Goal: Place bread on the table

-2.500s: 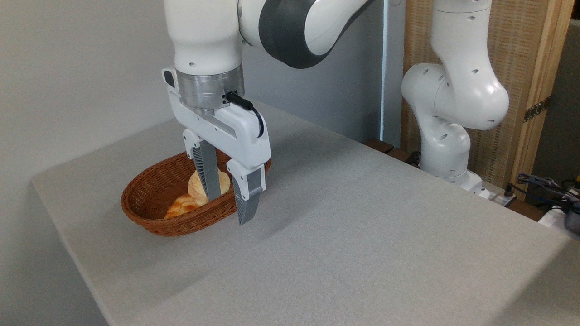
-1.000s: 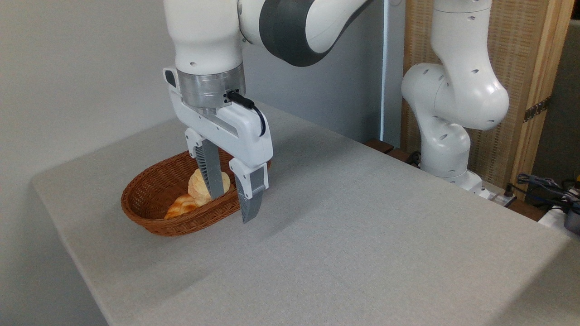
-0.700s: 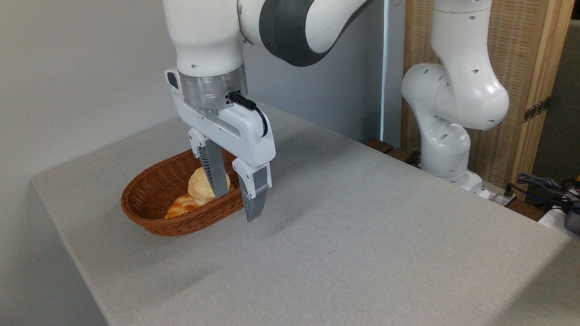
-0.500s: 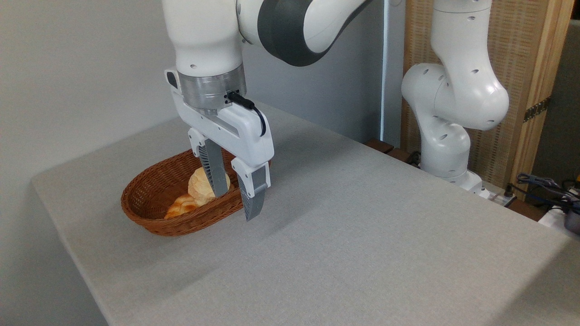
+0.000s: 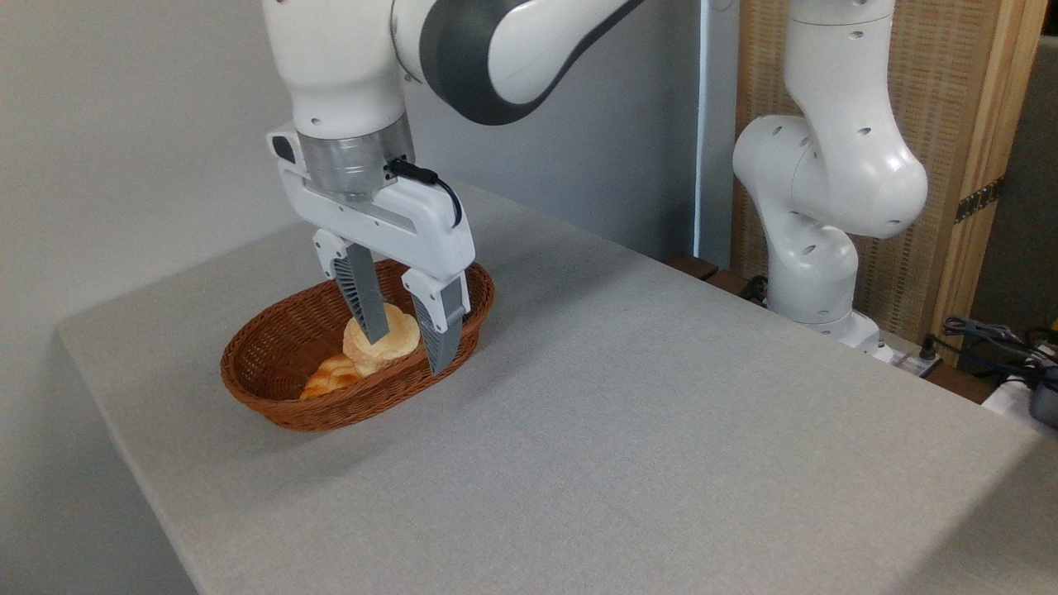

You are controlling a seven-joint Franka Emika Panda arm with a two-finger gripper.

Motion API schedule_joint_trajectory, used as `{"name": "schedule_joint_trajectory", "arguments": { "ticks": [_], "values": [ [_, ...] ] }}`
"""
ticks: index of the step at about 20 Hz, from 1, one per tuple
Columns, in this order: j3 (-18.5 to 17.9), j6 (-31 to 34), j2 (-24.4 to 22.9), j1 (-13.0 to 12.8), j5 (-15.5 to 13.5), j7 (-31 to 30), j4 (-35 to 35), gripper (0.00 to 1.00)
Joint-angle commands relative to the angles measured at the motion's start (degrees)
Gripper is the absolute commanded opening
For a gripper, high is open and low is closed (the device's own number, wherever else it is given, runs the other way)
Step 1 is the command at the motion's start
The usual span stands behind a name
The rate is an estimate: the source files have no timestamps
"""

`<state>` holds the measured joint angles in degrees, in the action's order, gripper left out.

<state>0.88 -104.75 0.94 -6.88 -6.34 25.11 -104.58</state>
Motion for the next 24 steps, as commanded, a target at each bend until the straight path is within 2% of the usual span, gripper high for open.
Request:
{"name": "schedule_joint_trajectory", "arguments": {
  "ticks": [1, 7, 8, 11, 17, 24],
  "values": [
    [0.96, -0.01, -0.15, -0.16, -0.78, -8.75, 0.08, 1.0],
    [2.1, -1.51, -0.15, -0.6, -2.98, -21.49, -0.44, 1.0],
    [2.1, -2.73, -0.15, -0.6, -4.11, -24.46, -0.88, 1.0],
    [2.19, -6.42, -0.24, -0.94, -5.0, -29.84, -2.37, 1.0],
    [2.19, -9.94, -0.85, -2.53, -6.93, -33.98, -5.36, 1.0],
    [3.16, -10.3, -1.91, -2.97, -7.2, -34.6, -7.74, 1.0]
  ]
}}
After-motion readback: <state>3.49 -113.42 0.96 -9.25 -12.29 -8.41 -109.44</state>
